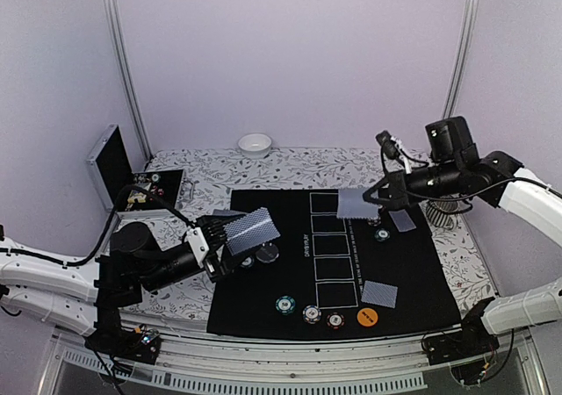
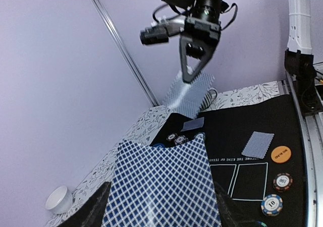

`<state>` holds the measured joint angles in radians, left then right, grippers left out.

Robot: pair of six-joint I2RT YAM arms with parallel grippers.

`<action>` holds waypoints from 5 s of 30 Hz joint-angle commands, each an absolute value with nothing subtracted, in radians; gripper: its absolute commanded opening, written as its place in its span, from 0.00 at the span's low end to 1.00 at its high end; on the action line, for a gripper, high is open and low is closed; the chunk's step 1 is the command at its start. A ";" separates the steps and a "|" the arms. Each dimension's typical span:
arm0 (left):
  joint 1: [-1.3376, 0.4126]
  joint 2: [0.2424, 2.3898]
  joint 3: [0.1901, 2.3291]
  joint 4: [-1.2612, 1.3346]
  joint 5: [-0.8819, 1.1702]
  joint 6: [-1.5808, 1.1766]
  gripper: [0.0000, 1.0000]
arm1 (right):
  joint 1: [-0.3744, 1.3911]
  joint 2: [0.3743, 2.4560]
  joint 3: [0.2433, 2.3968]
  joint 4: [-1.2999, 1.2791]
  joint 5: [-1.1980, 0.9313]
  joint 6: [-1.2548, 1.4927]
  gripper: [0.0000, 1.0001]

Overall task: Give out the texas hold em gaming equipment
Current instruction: Distribute the poker card in the big blind area, then pick up the poker card from the face-down deck piles, then distribute the poker card in the small blind area.

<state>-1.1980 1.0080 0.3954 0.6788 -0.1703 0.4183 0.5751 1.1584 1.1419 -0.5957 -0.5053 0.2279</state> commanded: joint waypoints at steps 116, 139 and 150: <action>-1.249 1.118 0.446 0.773 -0.128 0.431 0.59 | 0.688 1.169 1.157 -0.365 -0.659 0.258 0.02; -1.249 1.121 0.414 0.815 -0.137 0.430 0.59 | 0.095 1.118 0.675 -0.005 -0.314 0.604 0.02; -1.249 1.081 0.395 0.801 -0.161 0.400 0.59 | 0.078 1.280 0.651 0.103 -0.253 0.647 0.02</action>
